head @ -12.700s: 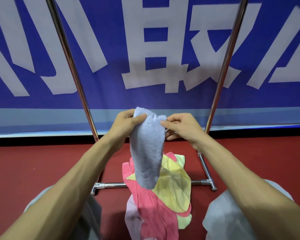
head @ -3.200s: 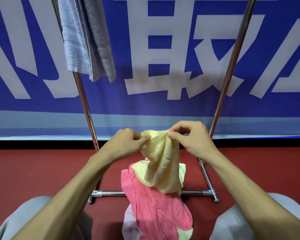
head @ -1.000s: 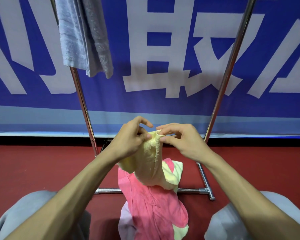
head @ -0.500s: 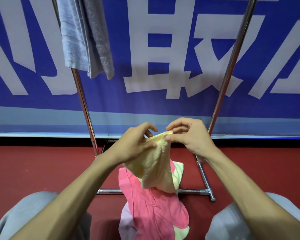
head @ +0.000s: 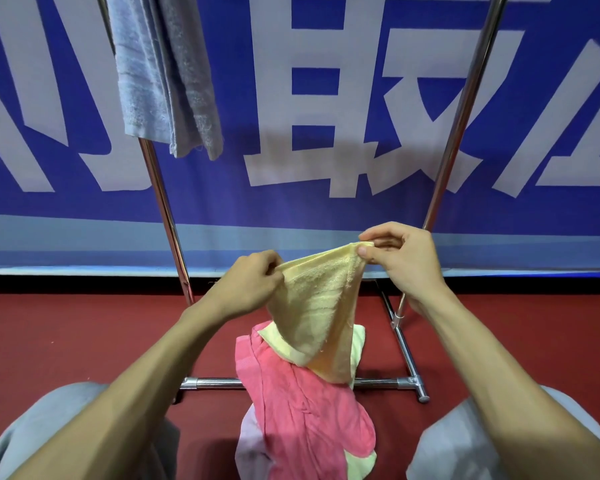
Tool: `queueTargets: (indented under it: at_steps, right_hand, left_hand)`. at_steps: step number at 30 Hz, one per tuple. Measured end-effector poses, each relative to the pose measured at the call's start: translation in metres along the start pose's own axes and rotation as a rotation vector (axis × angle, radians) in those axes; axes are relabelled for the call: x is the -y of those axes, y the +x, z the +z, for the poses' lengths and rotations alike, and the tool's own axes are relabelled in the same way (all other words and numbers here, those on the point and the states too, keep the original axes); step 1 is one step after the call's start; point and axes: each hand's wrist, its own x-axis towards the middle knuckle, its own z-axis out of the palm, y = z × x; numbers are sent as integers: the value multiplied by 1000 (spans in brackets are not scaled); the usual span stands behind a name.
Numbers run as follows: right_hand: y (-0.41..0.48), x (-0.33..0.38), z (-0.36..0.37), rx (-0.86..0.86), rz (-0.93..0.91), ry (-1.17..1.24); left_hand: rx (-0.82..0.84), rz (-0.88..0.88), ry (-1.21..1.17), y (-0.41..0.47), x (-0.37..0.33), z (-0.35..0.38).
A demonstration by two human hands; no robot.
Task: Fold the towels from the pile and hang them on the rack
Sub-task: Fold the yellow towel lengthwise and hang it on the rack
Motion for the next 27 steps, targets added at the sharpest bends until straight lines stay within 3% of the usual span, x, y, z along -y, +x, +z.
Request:
queueTargets:
  at_steps: [7,12,16,21,27]
  right_hand:
    - [5,-6,-3,-97,53,58]
    - [8,-14,-2,-134,97,-14]
    - [9,-12,-3,-168,27,-197]
    - [8,-11,0,-139,-63,-357]
    - [7,-10,2,-129,-40,-435]
  left_hand:
    - [47,-6,-317,-5,-8,4]
    - [-140,26,-140,-3,-6,-1]
    - [-323,-29,-200,-5,-6,-12]
    - [-318,-46,-188,-5,-3,-21]
    - [-290,-57,-139,-2,4,-22]
